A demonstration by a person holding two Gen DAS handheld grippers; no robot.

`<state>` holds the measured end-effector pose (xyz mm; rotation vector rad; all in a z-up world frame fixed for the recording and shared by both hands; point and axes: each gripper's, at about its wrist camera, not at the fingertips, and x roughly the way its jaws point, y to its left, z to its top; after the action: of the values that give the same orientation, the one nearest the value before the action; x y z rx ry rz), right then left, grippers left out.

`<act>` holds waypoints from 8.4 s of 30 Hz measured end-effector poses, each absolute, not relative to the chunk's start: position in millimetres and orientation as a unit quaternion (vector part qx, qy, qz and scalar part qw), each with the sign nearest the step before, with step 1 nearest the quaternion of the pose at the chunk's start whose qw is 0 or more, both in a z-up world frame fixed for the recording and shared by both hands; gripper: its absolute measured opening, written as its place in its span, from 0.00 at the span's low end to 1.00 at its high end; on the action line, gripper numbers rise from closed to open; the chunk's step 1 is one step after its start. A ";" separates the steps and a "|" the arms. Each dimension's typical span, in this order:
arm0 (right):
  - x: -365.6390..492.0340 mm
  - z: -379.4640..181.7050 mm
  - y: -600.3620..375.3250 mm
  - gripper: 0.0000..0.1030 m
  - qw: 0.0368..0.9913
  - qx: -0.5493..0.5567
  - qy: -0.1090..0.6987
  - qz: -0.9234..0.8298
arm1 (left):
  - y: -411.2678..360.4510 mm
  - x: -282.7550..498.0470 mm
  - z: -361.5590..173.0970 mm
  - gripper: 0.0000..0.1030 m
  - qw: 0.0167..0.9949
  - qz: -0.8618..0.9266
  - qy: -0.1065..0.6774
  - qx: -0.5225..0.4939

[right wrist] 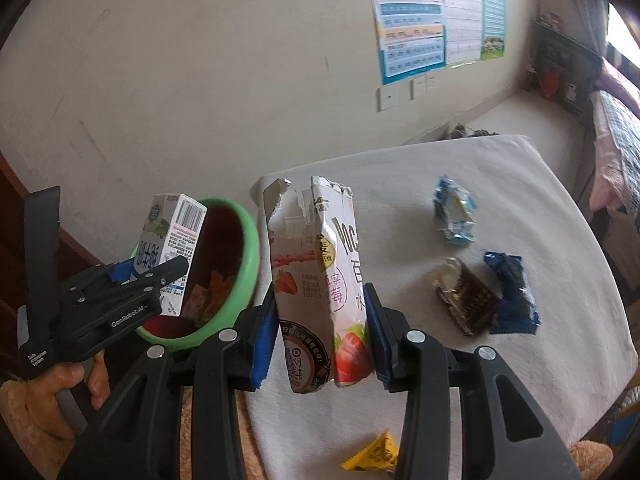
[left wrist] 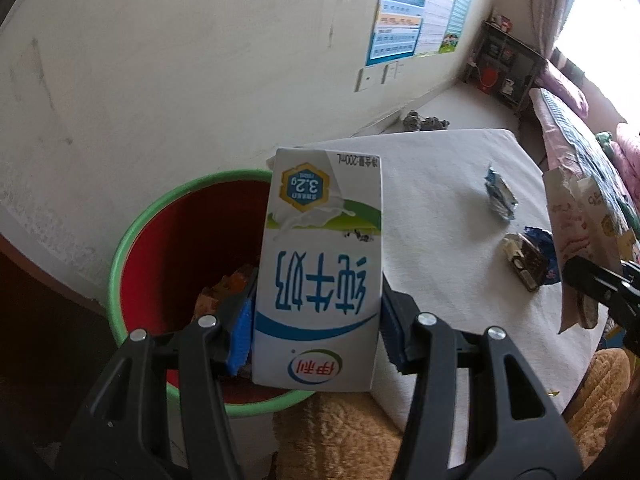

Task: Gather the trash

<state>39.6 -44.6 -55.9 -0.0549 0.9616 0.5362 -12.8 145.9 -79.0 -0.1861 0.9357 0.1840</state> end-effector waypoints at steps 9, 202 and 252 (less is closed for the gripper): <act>43.6 -62.5 -7.7 0.38 0.838 -0.049 0.464 0.281 | 175.8 -20.3 -88.4 0.49 0.877 0.110 0.456 -0.109; 20.3 -156.4 -259.1 0.27 0.846 0.096 0.518 0.078 | -20.8 79.9 -118.5 0.23 0.826 -0.093 0.552 -0.058; 41.5 -71.0 -127.9 0.27 0.879 -0.005 0.448 0.163 | 110.0 26.0 -111.1 0.23 0.849 0.019 0.514 -0.125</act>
<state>41.5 -127.9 -71.0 -0.0109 0.9330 0.3398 26.0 110.0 -111.1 -0.2624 1.0824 0.0400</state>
